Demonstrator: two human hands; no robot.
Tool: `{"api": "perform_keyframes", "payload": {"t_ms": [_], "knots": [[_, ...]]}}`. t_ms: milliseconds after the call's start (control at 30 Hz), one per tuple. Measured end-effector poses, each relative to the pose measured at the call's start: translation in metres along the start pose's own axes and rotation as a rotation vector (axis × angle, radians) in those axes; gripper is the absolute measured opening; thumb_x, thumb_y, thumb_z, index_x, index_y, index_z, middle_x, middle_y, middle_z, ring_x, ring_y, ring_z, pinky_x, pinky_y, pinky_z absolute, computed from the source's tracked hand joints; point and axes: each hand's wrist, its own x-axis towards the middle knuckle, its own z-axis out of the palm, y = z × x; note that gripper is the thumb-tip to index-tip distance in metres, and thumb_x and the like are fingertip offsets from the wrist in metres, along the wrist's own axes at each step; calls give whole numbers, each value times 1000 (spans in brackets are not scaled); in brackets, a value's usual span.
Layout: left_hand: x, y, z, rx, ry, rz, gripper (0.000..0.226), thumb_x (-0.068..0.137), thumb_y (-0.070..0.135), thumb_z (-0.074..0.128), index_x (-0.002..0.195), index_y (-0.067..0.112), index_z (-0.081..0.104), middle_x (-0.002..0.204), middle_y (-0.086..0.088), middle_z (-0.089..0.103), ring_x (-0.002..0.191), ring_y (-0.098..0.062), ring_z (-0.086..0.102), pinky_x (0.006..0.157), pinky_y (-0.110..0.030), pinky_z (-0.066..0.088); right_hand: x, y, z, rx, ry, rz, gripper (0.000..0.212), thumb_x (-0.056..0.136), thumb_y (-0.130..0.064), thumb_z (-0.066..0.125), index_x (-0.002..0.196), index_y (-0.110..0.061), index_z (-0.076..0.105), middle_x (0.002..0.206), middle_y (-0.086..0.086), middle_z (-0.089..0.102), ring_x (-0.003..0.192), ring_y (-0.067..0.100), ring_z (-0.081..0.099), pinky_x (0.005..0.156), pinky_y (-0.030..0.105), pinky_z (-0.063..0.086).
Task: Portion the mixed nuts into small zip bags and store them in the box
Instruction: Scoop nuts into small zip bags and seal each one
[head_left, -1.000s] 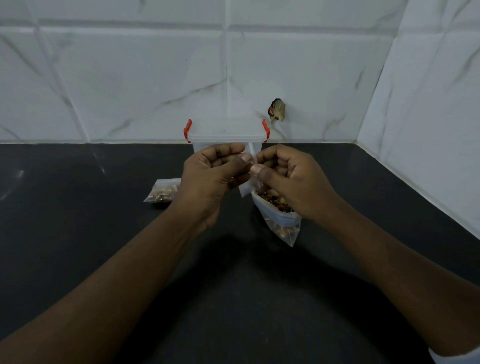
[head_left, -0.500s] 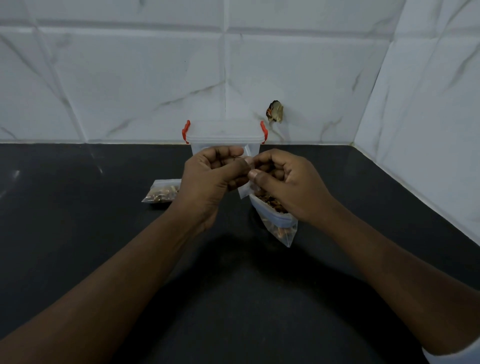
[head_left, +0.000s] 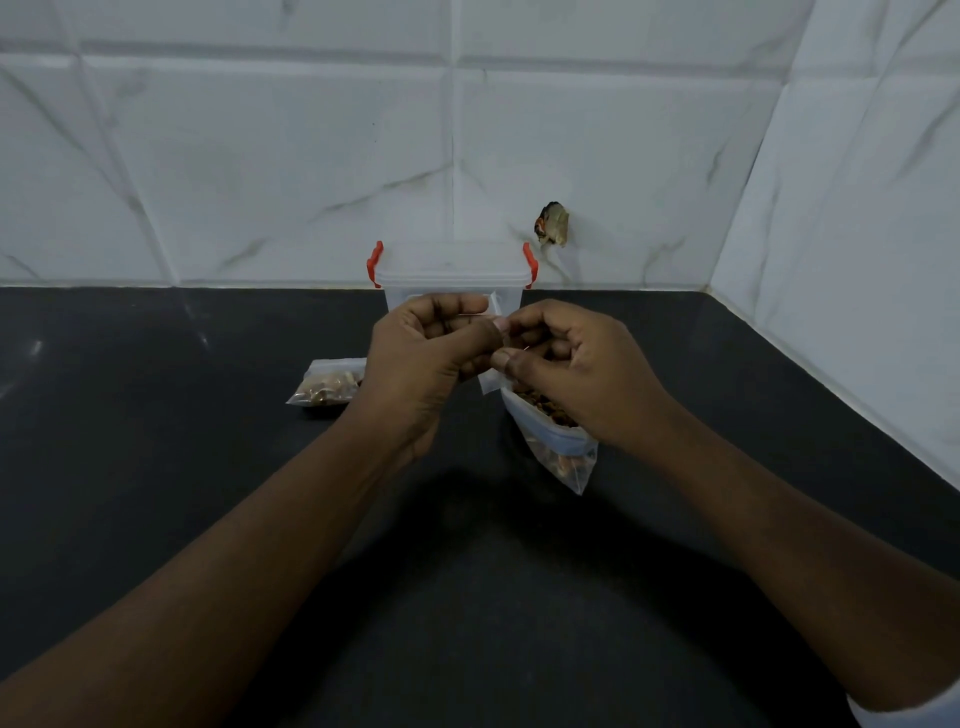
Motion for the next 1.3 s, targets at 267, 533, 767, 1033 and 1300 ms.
{"api": "perform_keyframes", "payload": {"t_ms": [267, 533, 767, 1033, 1300], "knots": [[1, 0, 0, -30, 1, -16, 22, 86, -1, 73, 107, 3, 69, 100, -16, 77, 93, -26, 75, 81, -35, 61, 1, 1, -2, 61, -6, 44, 15, 97, -20, 72, 111, -15, 73, 87, 1, 77, 78, 21, 75, 75, 47, 63], [-1, 3, 0, -36, 1, -22, 20, 87, -3, 72, 106, 4, 70, 96, -15, 78, 89, -24, 76, 78, -32, 62, 2, 1, -2, 60, 5, 43, 12, 98, -15, 70, 108, -11, 73, 87, 3, 75, 77, 21, 74, 73, 43, 64], [0, 1, 0, 43, 15, -17, 30, 88, -3, 72, 115, 7, 62, 89, -13, 77, 82, -24, 75, 82, -40, 62, 1, -1, -1, -48, 61, 4, 11, 98, -12, 67, 103, -11, 77, 84, -2, 76, 75, 15, 74, 71, 46, 62], [0, 0, 2, 104, 7, -17, 40, 87, -13, 65, 107, 13, 41, 84, -22, 70, 76, -28, 69, 72, -37, 63, -1, -8, 2, -135, 82, 12, 15, 98, -5, 63, 92, -7, 76, 72, 1, 74, 53, 11, 71, 51, 27, 60], [2, 3, 3, 168, 7, -36, 38, 87, -11, 63, 97, 15, 37, 85, -24, 60, 72, -29, 62, 68, -32, 60, -3, -14, 12, -134, 153, 16, 16, 99, -2, 60, 90, -1, 73, 66, 5, 72, 53, 8, 70, 51, 18, 55]]}}
